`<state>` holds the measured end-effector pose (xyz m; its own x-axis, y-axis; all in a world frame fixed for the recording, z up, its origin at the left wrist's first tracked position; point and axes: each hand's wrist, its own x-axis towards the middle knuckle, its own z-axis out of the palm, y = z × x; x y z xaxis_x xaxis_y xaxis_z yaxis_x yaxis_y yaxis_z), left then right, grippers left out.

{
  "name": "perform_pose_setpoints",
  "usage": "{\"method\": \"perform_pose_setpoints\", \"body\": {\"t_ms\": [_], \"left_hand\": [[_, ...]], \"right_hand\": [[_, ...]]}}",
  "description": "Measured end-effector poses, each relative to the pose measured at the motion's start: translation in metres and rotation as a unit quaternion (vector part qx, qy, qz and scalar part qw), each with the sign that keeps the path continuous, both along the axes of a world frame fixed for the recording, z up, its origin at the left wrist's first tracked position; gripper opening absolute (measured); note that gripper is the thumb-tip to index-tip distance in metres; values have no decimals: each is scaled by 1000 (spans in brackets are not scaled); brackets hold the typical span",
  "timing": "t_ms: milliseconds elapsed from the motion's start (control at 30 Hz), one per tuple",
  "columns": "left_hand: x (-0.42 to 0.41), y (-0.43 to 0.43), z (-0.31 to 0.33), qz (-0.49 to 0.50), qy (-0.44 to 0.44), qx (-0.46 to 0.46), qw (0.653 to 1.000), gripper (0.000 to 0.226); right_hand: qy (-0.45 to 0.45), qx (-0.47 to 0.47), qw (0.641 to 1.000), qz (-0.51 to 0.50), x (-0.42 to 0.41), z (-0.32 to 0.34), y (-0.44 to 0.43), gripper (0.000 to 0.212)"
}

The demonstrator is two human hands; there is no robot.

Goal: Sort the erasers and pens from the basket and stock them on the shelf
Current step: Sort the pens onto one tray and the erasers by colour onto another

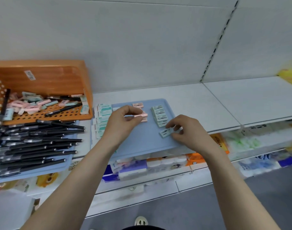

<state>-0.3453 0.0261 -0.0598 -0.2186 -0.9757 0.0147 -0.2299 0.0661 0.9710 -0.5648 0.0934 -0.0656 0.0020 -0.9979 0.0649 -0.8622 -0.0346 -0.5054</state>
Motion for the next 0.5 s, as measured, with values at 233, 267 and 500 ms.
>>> {"method": "perform_pose_setpoints", "body": {"t_ms": [233,267,500], "left_hand": [[4,3,0,19,-18,-3,1000,12],[4,2,1,20,-19,-4,1000,12],[5,0,1,16,-15,-7,1000,13]], "right_hand": [[28,45,998,-42,10,2,-5,27],[16,46,998,-51,10,3,-4,27],[90,97,991,25,9,10,-4,38]]}}
